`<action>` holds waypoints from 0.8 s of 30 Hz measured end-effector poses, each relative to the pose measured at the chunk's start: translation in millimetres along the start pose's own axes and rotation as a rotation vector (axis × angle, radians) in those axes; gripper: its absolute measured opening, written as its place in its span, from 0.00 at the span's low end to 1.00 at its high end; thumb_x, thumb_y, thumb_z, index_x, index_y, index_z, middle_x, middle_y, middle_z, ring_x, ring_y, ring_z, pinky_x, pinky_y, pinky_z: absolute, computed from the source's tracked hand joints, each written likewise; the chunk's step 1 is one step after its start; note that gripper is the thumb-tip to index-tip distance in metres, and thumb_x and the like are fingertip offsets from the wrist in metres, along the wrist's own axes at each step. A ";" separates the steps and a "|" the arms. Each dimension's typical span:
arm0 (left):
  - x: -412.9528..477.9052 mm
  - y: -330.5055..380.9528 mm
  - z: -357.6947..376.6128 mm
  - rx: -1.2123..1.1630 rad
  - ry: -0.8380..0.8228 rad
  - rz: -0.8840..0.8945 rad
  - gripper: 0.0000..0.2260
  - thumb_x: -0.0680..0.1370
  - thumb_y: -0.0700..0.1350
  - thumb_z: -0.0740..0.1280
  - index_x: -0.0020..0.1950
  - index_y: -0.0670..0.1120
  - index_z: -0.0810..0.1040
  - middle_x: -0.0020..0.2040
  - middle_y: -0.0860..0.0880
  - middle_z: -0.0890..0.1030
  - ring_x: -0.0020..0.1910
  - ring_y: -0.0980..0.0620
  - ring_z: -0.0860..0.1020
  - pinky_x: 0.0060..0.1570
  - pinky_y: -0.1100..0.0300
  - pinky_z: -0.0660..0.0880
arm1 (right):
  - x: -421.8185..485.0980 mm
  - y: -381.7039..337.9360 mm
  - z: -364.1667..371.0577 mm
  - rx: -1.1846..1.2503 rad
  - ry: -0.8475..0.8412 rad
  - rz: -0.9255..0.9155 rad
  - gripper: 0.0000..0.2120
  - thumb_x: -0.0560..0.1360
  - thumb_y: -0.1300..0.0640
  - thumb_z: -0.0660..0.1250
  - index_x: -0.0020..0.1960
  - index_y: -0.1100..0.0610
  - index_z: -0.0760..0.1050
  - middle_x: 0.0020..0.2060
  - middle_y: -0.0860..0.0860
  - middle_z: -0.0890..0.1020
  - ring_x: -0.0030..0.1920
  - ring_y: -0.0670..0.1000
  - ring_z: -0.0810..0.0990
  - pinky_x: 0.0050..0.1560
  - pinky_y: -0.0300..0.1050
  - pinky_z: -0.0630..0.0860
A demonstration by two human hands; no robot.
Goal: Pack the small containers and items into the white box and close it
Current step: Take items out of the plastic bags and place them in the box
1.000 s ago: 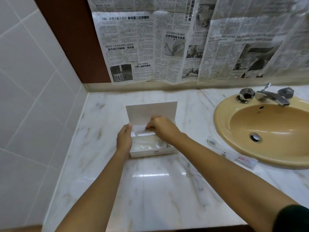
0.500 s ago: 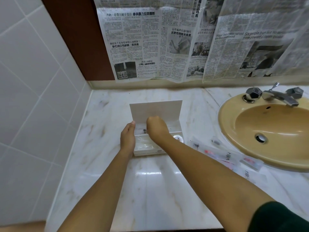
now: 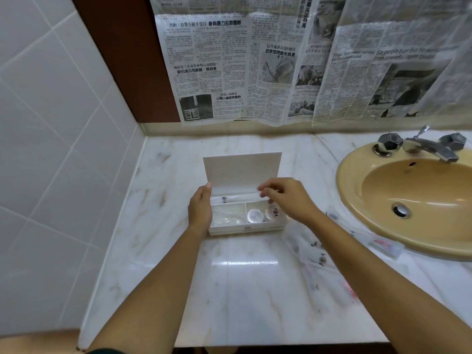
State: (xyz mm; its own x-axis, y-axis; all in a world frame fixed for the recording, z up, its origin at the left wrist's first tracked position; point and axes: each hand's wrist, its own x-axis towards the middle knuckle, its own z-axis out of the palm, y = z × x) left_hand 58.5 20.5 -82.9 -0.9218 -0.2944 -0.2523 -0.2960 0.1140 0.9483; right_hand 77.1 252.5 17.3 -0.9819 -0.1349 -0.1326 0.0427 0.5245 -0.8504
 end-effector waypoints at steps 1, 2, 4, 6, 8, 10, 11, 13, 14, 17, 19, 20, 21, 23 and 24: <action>-0.7 1.0 0.3 0.015 0.004 0.001 0.18 0.83 0.56 0.58 0.51 0.43 0.78 0.45 0.50 0.79 0.46 0.52 0.75 0.50 0.61 0.71 | -11.2 8.9 -12.9 -0.019 0.038 0.005 0.08 0.78 0.60 0.66 0.52 0.54 0.84 0.42 0.48 0.86 0.35 0.37 0.81 0.36 0.28 0.74; -0.9 2.0 0.6 0.029 0.009 0.005 0.18 0.83 0.56 0.57 0.50 0.43 0.77 0.44 0.51 0.78 0.45 0.52 0.74 0.48 0.61 0.71 | -21.3 18.7 -25.3 -0.069 0.070 0.017 0.08 0.77 0.60 0.67 0.52 0.52 0.84 0.42 0.47 0.85 0.35 0.37 0.81 0.36 0.30 0.75; -1.7 3.1 0.7 0.050 0.010 0.013 0.19 0.83 0.56 0.57 0.50 0.42 0.77 0.44 0.51 0.77 0.45 0.52 0.73 0.47 0.59 0.70 | -39.6 41.6 -48.6 -0.220 0.101 0.077 0.07 0.76 0.57 0.69 0.51 0.49 0.83 0.43 0.44 0.85 0.37 0.39 0.81 0.36 0.34 0.77; -2.1 3.5 0.3 0.061 0.013 0.004 0.19 0.83 0.57 0.56 0.50 0.42 0.77 0.44 0.50 0.77 0.45 0.51 0.73 0.47 0.58 0.70 | -54.4 65.1 -66.7 -0.357 0.067 0.144 0.08 0.74 0.56 0.72 0.52 0.47 0.82 0.46 0.43 0.84 0.39 0.41 0.80 0.40 0.36 0.75; -1.7 3.4 -0.6 0.071 0.017 0.005 0.19 0.83 0.57 0.56 0.51 0.42 0.77 0.45 0.48 0.78 0.46 0.51 0.74 0.49 0.57 0.71 | -67.1 84.0 -73.9 -0.464 0.007 0.186 0.11 0.72 0.53 0.75 0.53 0.45 0.81 0.48 0.44 0.82 0.42 0.41 0.78 0.41 0.37 0.72; -0.9 1.6 -0.9 0.079 0.010 0.013 0.20 0.82 0.58 0.56 0.51 0.42 0.77 0.45 0.49 0.78 0.46 0.51 0.74 0.50 0.56 0.71 | -77.0 98.0 -71.1 -0.497 -0.017 0.213 0.15 0.70 0.51 0.76 0.56 0.46 0.80 0.49 0.44 0.79 0.44 0.43 0.76 0.42 0.39 0.70; -0.2 0.7 -0.8 0.078 0.008 0.016 0.20 0.82 0.58 0.56 0.50 0.42 0.76 0.44 0.50 0.77 0.45 0.52 0.73 0.49 0.57 0.70 | -79.9 103.7 -67.9 -0.497 0.009 0.217 0.16 0.70 0.50 0.76 0.57 0.46 0.80 0.49 0.44 0.79 0.45 0.44 0.75 0.42 0.40 0.69; 0.6 -0.8 -0.8 0.076 0.009 0.023 0.21 0.81 0.59 0.56 0.49 0.41 0.74 0.42 0.52 0.74 0.43 0.53 0.71 0.47 0.57 0.69 | -82.5 109.0 -62.7 -0.493 0.095 0.199 0.12 0.71 0.52 0.75 0.54 0.47 0.81 0.47 0.44 0.81 0.45 0.46 0.75 0.41 0.41 0.68; 0.7 -0.9 -1.0 0.077 0.008 0.025 0.21 0.80 0.60 0.56 0.48 0.42 0.74 0.42 0.52 0.74 0.43 0.53 0.71 0.47 0.57 0.68 | -81.9 108.6 -62.2 -0.488 0.138 0.187 0.09 0.71 0.53 0.75 0.51 0.48 0.82 0.45 0.44 0.82 0.44 0.47 0.75 0.40 0.41 0.68; 0.6 -1.0 -1.6 0.069 0.003 0.034 0.21 0.80 0.60 0.56 0.46 0.43 0.73 0.40 0.53 0.74 0.42 0.52 0.71 0.47 0.56 0.69 | -76.5 104.2 -66.6 -0.451 0.218 0.145 0.07 0.73 0.55 0.74 0.40 0.45 0.79 0.37 0.42 0.82 0.39 0.45 0.77 0.39 0.44 0.73; 1.0 -1.2 -1.4 0.068 0.000 0.040 0.20 0.81 0.59 0.56 0.46 0.43 0.74 0.41 0.53 0.75 0.42 0.53 0.71 0.48 0.57 0.69 | -72.9 93.0 -73.3 -0.380 0.278 0.106 0.06 0.72 0.55 0.75 0.39 0.46 0.80 0.35 0.42 0.82 0.36 0.45 0.78 0.38 0.46 0.76; 0.3 -0.6 -1.2 0.061 -0.002 0.041 0.19 0.81 0.58 0.56 0.46 0.43 0.74 0.41 0.53 0.75 0.42 0.53 0.71 0.48 0.58 0.69 | -70.7 83.2 -77.6 -0.313 0.308 0.076 0.05 0.72 0.54 0.75 0.39 0.48 0.81 0.35 0.41 0.82 0.35 0.44 0.78 0.37 0.43 0.75; -0.3 -0.2 -1.2 0.056 -0.004 0.041 0.18 0.82 0.57 0.57 0.45 0.44 0.73 0.40 0.53 0.74 0.42 0.53 0.71 0.48 0.58 0.69 | -68.1 71.1 -81.6 -0.236 0.337 0.038 0.03 0.72 0.53 0.75 0.40 0.48 0.82 0.35 0.40 0.83 0.35 0.44 0.78 0.37 0.38 0.74; 0.1 -1.3 -1.2 0.048 -0.005 0.040 0.17 0.82 0.57 0.57 0.44 0.45 0.74 0.40 0.54 0.75 0.42 0.53 0.71 0.48 0.58 0.69 | -60.5 42.7 -86.0 -0.097 0.383 -0.047 0.02 0.71 0.53 0.76 0.41 0.49 0.83 0.36 0.41 0.84 0.35 0.42 0.78 0.37 0.31 0.71; 1.1 -2.4 -1.4 0.045 -0.005 0.039 0.18 0.81 0.58 0.57 0.44 0.45 0.74 0.41 0.54 0.76 0.43 0.53 0.72 0.49 0.57 0.70 | -54.7 29.4 -86.1 -0.025 0.399 -0.092 0.02 0.71 0.55 0.76 0.41 0.51 0.83 0.36 0.43 0.84 0.34 0.42 0.78 0.37 0.32 0.71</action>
State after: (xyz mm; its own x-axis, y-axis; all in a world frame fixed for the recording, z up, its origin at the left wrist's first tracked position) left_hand 58.6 18.6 -85.1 -0.9342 -0.2840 -0.2160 -0.2703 0.1682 0.9480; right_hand 116.2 347.7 43.4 -0.9761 0.1514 0.1559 -0.0488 0.5464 -0.8361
